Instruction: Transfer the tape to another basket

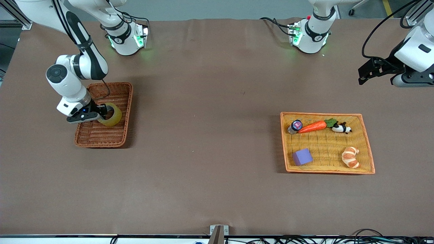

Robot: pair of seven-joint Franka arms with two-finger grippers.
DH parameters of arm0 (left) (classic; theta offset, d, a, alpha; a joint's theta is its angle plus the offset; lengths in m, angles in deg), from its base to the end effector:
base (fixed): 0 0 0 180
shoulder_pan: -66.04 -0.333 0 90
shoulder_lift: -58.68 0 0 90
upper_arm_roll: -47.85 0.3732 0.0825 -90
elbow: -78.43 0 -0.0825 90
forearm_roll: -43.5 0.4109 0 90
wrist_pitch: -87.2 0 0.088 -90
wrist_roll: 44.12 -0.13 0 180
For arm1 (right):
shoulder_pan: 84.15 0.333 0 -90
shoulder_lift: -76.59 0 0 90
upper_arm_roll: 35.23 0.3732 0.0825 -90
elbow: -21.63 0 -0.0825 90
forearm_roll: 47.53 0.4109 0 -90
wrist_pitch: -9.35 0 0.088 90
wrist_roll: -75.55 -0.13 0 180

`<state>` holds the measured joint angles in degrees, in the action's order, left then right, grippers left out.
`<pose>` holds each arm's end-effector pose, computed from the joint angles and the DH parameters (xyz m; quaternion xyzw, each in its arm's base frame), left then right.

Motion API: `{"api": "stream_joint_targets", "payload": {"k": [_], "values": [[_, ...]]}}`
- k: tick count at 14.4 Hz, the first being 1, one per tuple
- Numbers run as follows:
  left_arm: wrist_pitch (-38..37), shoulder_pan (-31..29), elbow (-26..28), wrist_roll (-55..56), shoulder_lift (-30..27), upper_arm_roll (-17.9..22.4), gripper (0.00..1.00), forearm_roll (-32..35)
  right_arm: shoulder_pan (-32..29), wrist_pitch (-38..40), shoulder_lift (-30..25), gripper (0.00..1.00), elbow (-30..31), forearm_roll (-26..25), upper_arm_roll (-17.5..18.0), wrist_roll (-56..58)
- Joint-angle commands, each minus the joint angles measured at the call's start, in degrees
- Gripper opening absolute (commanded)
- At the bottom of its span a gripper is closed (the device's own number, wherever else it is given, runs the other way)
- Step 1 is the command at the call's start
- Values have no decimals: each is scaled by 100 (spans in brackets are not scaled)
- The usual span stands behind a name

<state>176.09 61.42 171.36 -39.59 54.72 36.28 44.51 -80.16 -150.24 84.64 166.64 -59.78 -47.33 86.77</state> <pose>0.5498 -0.0691 0.6700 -0.9997 0.0207 -0.0002 0.0158 0.4913 -0.0637 0.2438 0.9887 0.1264 0.0463 0.0662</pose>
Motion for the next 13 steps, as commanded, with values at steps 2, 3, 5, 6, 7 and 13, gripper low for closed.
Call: {"api": "stream_joint_targets", "payload": {"k": [2,3,5,6,7,13], "values": [[67,-74,85,-136,-106,-30,100,-110,15,2373,-628,100,-1418,485,215,-348],[67,-83,85,-136,-106,-30,100,-110,-12,2919,-628,100,-1858,713,364,-409],[67,-83,85,-136,-106,-30,100,-110,-99,4053,-620,100,-2789,865,593,-969],[59,-83,85,-136,-106,-30,100,-110,-239,4529,-619,100,-3221,865,786,-1277],[59,-74,85,-136,-106,-30,100,-110,-414,4968,-619,100,-3617,873,1014,-1515],[67,-74,85,-136,-106,-30,100,-110,-451,7123,-619,100,-5754,1030,1017,-1588]]}}
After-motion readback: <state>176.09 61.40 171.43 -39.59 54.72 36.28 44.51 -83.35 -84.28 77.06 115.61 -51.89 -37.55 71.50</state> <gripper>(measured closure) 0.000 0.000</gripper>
